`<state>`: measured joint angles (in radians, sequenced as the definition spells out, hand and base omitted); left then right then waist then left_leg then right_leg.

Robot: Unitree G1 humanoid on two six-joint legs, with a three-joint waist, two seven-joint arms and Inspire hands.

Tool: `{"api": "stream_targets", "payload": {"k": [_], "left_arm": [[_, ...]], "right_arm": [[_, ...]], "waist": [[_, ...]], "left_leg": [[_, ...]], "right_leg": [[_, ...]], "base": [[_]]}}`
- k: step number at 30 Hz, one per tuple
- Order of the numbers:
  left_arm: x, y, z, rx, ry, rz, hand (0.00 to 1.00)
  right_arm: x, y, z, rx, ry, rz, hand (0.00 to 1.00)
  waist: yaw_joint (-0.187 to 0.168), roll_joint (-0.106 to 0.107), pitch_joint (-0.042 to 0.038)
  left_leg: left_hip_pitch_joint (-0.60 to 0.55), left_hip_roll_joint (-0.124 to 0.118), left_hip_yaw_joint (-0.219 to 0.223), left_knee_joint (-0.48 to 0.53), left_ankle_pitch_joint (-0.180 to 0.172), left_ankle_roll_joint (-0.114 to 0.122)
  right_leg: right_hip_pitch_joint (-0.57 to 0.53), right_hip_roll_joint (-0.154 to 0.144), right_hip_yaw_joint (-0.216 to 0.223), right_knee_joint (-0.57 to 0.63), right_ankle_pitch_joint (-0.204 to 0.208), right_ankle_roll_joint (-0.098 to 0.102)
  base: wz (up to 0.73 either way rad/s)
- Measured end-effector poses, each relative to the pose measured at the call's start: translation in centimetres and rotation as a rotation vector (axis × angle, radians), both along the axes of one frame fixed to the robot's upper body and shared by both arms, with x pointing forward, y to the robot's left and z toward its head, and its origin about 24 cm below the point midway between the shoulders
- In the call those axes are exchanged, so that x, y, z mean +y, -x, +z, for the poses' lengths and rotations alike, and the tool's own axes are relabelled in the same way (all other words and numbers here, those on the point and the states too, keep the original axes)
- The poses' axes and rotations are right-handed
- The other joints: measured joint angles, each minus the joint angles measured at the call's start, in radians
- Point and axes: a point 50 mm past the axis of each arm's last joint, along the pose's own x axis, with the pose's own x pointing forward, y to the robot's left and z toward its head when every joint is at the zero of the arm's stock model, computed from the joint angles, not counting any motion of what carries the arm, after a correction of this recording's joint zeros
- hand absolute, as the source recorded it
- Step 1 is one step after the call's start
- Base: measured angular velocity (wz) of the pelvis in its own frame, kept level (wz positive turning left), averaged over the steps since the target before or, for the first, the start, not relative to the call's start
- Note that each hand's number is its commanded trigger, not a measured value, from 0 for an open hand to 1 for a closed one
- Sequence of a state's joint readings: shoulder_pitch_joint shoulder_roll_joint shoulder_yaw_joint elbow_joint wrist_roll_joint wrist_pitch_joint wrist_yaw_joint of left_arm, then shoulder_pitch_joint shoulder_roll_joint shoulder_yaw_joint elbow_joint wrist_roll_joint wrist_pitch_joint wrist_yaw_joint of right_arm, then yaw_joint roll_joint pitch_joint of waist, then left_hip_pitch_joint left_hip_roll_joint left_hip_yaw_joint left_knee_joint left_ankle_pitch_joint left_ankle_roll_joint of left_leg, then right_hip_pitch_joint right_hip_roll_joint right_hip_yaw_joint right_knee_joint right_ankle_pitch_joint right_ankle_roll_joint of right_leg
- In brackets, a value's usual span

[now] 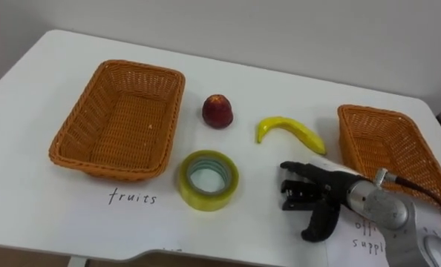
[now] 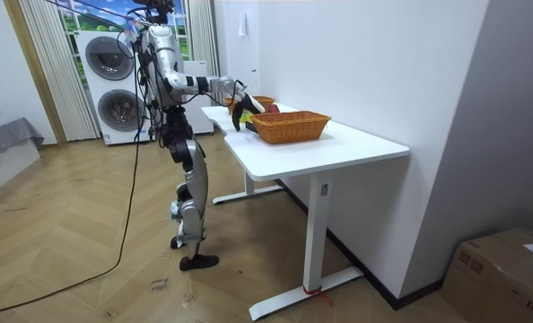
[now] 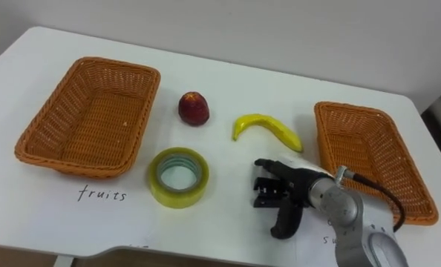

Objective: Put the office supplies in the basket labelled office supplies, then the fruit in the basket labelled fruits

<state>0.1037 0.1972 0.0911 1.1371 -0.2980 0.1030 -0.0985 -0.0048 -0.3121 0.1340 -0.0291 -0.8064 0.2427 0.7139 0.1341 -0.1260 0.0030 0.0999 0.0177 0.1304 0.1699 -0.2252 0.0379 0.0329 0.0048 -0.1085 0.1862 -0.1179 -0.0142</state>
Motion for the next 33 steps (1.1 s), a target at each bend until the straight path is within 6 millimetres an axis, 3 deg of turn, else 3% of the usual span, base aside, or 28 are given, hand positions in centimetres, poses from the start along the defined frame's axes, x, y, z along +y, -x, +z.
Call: {"api": "stream_targets", "payload": {"k": [6, 29, 33], "left_arm": [[0.0, -0.4, 0.0, -0.002, -0.008, -0.027, 0.00], [0.0, -1.0, 0.1, -0.012, -0.014, -0.032, 0.00], [0.0, -1.0, 0.1, -0.012, -0.017, -0.031, 0.00]], "right_arm": [[-0.4, -0.9, 0.3, -0.059, 0.070, -0.031, 1.00], [-0.3, -1.7, 0.0, -0.098, 0.137, -0.048, 1.00], [-0.3, -1.7, 0.4, -0.117, 0.133, -0.048, 1.00]], "waist": [[0.011, 0.019, -0.0027], [0.037, 0.004, -0.0022], [0.036, -0.002, -0.0064]], "left_leg": [[0.001, 0.000, -0.003, -0.002, 0.003, 0.000], [-0.001, -0.001, -0.004, -0.003, 0.002, 0.002], [-0.002, -0.001, -0.004, -0.005, 0.002, 0.002]], "right_leg": [[0.001, 0.000, -0.005, -0.001, 0.001, 0.000], [0.000, 0.000, -0.008, -0.004, 0.001, 0.000], [-0.003, 0.000, -0.008, -0.003, 0.000, 0.001]], "base": [[0.01], [0.00], [0.00]]}}
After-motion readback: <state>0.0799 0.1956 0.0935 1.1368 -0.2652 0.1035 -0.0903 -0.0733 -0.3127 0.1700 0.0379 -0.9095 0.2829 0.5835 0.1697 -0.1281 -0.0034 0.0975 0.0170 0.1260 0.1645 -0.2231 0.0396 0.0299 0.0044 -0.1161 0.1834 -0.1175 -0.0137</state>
